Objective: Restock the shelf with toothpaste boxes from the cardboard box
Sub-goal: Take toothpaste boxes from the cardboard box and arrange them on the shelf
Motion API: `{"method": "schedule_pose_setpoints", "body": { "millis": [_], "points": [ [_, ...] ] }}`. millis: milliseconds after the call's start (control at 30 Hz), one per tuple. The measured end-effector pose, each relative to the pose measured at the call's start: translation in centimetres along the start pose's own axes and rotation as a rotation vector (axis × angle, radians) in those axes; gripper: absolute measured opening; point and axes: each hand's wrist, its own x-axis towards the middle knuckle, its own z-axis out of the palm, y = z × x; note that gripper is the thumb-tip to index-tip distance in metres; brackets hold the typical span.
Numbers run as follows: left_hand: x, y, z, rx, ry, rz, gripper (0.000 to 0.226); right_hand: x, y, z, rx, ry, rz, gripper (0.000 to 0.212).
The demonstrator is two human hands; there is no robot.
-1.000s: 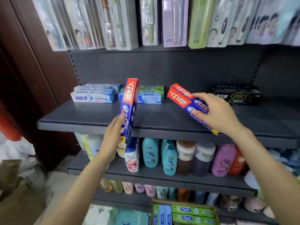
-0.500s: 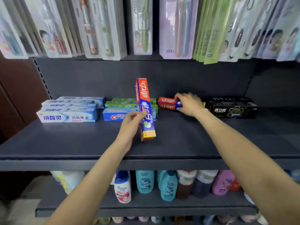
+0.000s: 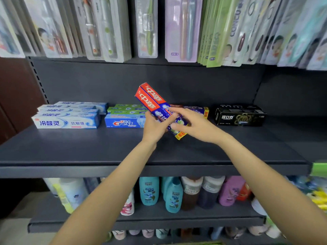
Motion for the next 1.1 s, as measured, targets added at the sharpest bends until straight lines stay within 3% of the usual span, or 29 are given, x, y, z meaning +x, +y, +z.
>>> {"method": "schedule_pose_setpoints", "body": {
  "millis": [67,133,200,267,333,433,533,667,800,900,1000,1100],
  "points": [
    [-0.2,0.5,1.4,-0.052,-0.049,-0.018,0.042,-0.6,0.5,-1.0,-0.236,0.102,-0.043,0.060],
    [0.0,0.4,2.1,0.074,-0.129,0.013,0.030,-1.0,1.5,-2.6,-0.281,0.216,-0.029,0.057],
    [1.2,-0.1,1.4,0.550,-0.124,0.216,0.031,-1.4,2.6,-4.2,-0.413,0.270,0.015,0.054],
    [2.8,-0.8,-0.3,1.017,-0.038,0.408,0.037,-1.7,3.7,-5.6,-0.778,0.251,0.059,0.053],
    [4.4,-1.5,-2.1,1.255,-0.037,0.419,0.044,-1.3,4.5,-6.2,-1.032,0.202,0.100,0.054],
    [5.9,-2.5,-4.4,1.427,-0.147,0.304,0.049,0.2,6.2,-5.4,-1.127,0.107,0.154,0.058],
    [6.3,-3.2,-5.4,1.474,-0.208,0.271,0.052,2.5,7.7,-4.1,-1.062,0.057,0.148,0.056],
    [6.6,-3.6,-5.4,1.470,-0.163,0.344,0.051,5.6,9.6,-2.9,-1.131,0.034,0.165,0.047],
    [6.8,-3.4,-5.4,1.443,-0.190,0.328,0.052,6.2,10.0,-1.6,-1.190,0.126,0.277,0.048],
    [6.2,-3.2,-5.3,1.420,-0.134,0.369,0.048,4.1,8.5,-0.5,-0.959,0.288,0.192,0.044],
    [3.8,-2.2,-4.0,1.413,-0.055,0.533,0.041,0.1,6.2,0.4,-0.652,0.449,-0.013,0.033],
    [-0.8,-1.1,-2.4,1.181,-0.081,0.680,0.031,-4.7,4.2,1.6,-0.494,0.506,-0.100,0.026]
  ]
}}
